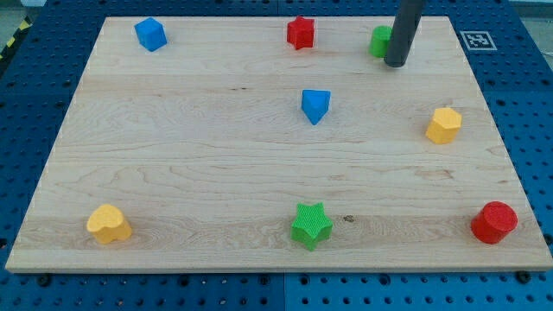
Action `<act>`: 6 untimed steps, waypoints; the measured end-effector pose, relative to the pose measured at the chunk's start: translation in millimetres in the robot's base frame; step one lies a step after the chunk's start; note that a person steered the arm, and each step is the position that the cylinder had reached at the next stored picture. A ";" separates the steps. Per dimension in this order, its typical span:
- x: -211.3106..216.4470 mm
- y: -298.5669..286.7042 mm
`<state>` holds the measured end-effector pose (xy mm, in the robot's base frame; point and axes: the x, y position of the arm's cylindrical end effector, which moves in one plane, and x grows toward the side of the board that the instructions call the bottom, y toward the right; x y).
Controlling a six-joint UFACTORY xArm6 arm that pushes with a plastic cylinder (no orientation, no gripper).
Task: Slightly push the green circle towards right corner
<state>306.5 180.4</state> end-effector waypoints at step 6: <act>-44.1 -0.9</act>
<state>262.4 179.6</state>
